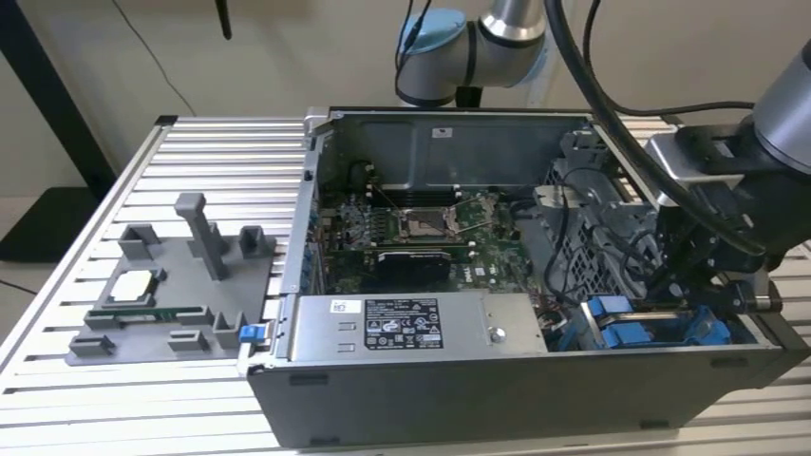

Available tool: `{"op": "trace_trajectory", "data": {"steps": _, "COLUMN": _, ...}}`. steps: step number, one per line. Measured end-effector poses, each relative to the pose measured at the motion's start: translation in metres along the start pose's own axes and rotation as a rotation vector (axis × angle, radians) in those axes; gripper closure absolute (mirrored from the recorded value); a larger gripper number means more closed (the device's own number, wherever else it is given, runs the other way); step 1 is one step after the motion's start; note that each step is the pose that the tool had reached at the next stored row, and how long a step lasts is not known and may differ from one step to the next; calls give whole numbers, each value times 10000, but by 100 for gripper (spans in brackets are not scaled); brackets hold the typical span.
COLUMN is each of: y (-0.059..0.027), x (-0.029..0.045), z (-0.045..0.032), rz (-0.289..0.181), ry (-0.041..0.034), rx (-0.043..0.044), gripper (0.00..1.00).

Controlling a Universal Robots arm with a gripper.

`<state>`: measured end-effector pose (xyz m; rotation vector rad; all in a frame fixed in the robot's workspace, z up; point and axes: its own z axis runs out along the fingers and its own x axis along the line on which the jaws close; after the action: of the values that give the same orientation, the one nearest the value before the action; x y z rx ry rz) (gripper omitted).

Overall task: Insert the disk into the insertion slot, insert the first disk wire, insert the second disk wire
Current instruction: 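Insert the second disk wire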

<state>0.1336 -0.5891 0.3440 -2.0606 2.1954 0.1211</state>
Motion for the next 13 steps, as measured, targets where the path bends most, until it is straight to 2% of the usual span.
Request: {"op": "trace_trajectory", "data": {"steps": 13, "y": -10, "x": 1, "z": 24, "rz": 11, "ry": -2, "rx": 10, "gripper": 100}}
